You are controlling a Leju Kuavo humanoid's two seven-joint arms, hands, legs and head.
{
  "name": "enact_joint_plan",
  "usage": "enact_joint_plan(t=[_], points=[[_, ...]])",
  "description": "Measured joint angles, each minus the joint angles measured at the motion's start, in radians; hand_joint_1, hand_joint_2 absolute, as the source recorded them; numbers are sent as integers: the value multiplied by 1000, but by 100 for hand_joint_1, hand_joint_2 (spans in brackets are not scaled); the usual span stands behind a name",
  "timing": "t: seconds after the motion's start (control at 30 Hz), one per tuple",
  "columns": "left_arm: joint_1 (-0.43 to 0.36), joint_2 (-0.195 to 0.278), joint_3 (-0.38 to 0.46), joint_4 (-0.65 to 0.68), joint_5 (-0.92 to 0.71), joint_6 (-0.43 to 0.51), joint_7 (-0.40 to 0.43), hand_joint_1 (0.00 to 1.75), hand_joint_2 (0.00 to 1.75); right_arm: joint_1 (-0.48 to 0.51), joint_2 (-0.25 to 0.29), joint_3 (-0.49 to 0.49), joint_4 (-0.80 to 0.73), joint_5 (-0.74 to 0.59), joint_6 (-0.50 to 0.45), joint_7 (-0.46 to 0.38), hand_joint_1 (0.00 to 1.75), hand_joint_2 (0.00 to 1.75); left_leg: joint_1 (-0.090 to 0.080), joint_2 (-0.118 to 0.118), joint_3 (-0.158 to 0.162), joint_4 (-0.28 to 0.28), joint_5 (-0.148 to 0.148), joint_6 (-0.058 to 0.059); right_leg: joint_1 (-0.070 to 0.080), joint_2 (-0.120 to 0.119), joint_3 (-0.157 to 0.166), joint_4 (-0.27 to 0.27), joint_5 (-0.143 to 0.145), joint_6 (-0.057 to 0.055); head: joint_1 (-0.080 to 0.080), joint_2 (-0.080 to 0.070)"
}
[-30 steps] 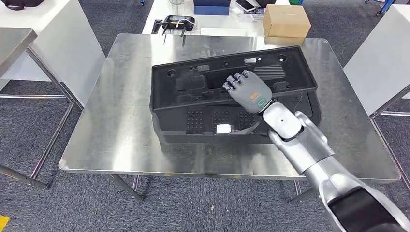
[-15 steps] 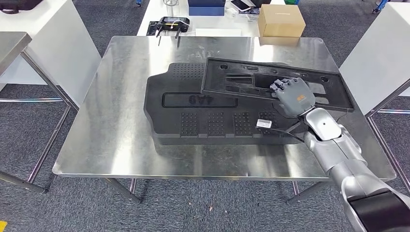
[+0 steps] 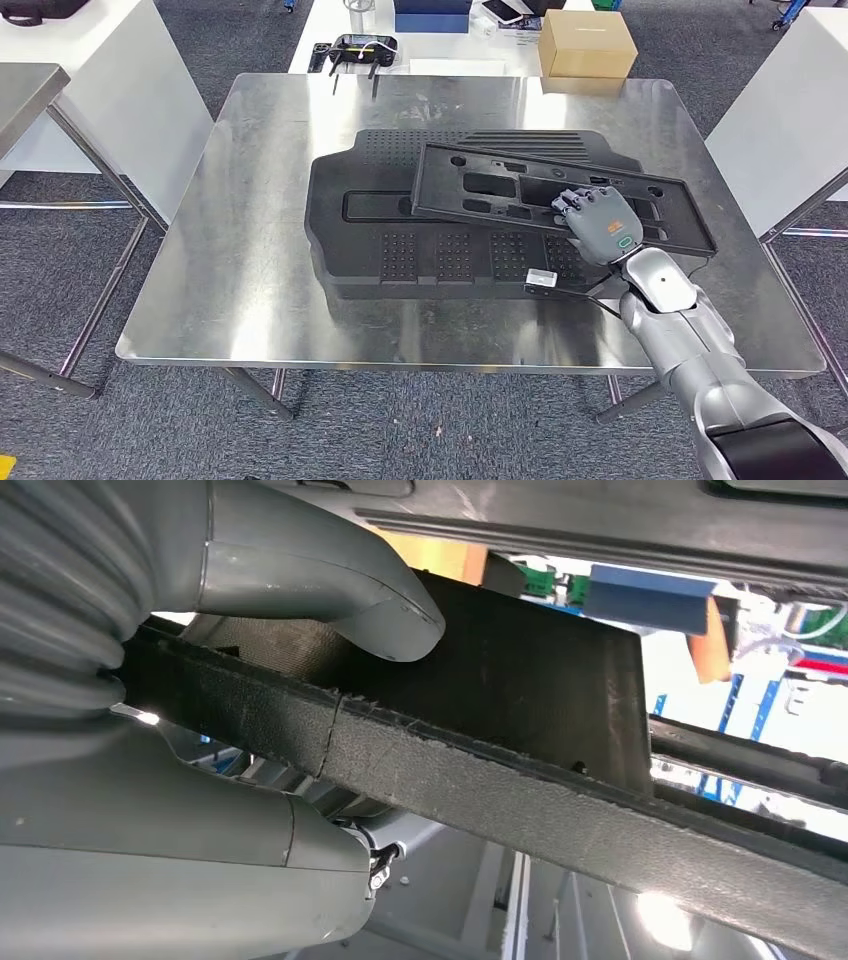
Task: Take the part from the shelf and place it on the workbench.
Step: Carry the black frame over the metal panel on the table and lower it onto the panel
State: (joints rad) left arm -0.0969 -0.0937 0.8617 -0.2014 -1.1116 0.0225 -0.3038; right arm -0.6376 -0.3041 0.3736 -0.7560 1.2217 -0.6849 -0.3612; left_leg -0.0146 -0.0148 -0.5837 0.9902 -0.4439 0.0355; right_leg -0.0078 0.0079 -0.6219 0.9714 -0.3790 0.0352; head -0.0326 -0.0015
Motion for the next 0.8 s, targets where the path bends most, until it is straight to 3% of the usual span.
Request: enact_joint_plan(t=[0.17,0.3,0.63,0.77,0.8], points=[[-3,-1,-4,0,-8,-2,-5,0,175,11,13,-19,-3,9,-1,-14,175,175,0,0,0,0,0,0,0,0,0,0,0,0,0,0],[-3,-2,-6,0,-15,-13,-17,0,175,17,19,-29,-3,9,-1,-20,0,0,0,0,0,0,0,0,0,0,0,0,0,0,0,0],[-3,-3,-19,0,-20,12,-7,0,175,35,39,-49,-2,21,-2,-15,0,0,0,0,0,0,0,0,0,0,0,0,0,0,0,0],[-3,-6,-19,0,-20,15,-9,0,0,44,44,-59,-3,8,-2,-27,0,0,0,0,0,0,0,0,0,0,0,0,0,0,0,0],[-3,-7,-19,0,-20,17,-11,0,0,48,46,-62,-3,4,-2,-30,0,0,0,0,0,0,0,0,0,0,0,0,0,0,0,0]])
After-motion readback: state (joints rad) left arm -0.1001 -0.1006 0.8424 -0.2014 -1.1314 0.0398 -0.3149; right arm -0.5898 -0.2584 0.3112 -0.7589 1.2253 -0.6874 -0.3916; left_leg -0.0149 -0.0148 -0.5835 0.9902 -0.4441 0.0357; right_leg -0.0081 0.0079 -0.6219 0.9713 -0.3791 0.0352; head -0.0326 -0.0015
